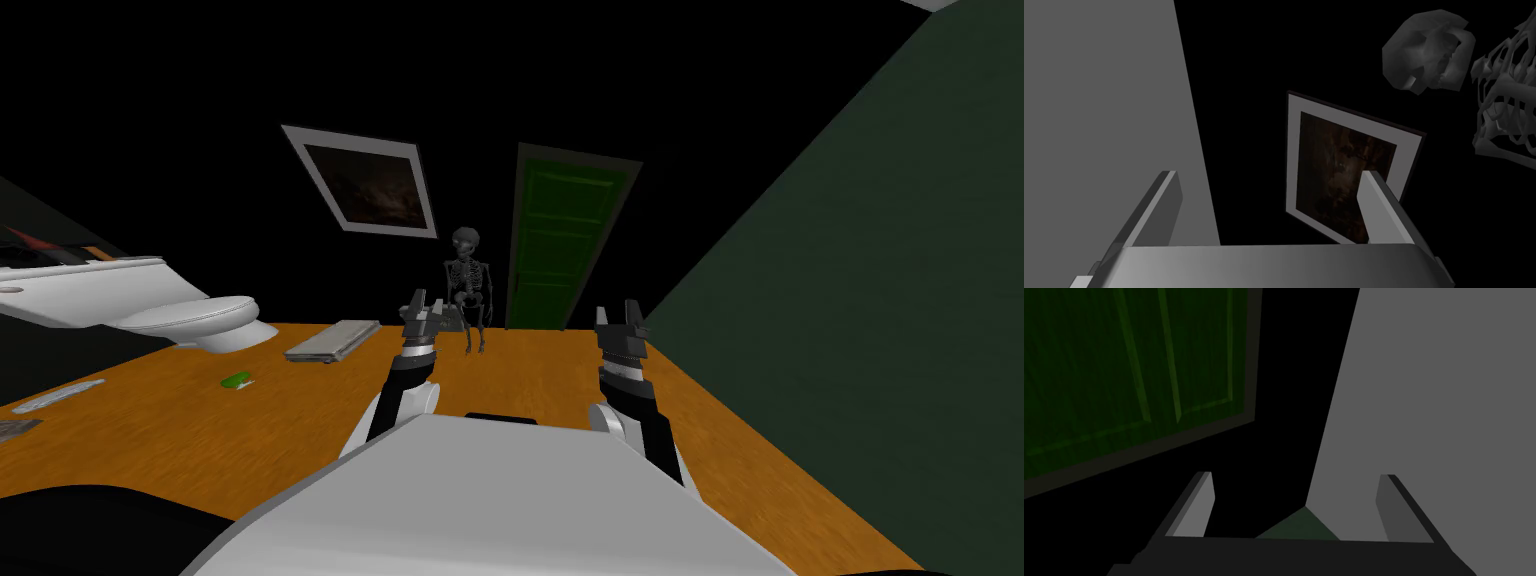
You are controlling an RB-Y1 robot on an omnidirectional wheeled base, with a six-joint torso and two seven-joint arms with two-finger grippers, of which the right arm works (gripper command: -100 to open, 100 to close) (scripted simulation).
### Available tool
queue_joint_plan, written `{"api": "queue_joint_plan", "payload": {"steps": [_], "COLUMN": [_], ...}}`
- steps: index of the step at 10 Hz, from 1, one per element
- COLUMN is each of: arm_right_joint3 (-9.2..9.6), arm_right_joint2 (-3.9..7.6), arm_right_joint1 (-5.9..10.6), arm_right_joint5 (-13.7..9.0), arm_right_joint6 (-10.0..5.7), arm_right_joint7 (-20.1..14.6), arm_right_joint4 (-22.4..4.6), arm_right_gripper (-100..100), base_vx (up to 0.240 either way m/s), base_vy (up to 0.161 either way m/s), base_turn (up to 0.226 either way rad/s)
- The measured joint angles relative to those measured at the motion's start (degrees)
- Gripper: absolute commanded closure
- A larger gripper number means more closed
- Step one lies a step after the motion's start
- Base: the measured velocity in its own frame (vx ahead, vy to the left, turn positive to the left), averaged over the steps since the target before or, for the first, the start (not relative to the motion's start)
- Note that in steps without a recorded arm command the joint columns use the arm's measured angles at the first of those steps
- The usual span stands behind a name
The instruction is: Pull the door open
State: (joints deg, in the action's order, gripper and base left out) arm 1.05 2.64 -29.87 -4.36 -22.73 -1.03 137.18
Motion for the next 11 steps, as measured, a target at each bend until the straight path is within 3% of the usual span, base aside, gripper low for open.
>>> {"api": "queue_joint_plan", "payload": {"steps": [4,11], "arm_right_joint3": [1.26,3.40], "arm_right_joint2": [1.14,2.63], "arm_right_joint1": [0.84,1.81], "arm_right_joint5": [-3.71,-9.17], "arm_right_joint6": [-2.18,-5.58], "arm_right_joint7": [-3.44,-8.80], "arm_right_joint4": [-4.57,-11.15], "arm_right_gripper": [-100,-100], "base_vx": [0.172,0.097], "base_vy": [0.011,0.005], "base_turn": [0.110,0.080]}}
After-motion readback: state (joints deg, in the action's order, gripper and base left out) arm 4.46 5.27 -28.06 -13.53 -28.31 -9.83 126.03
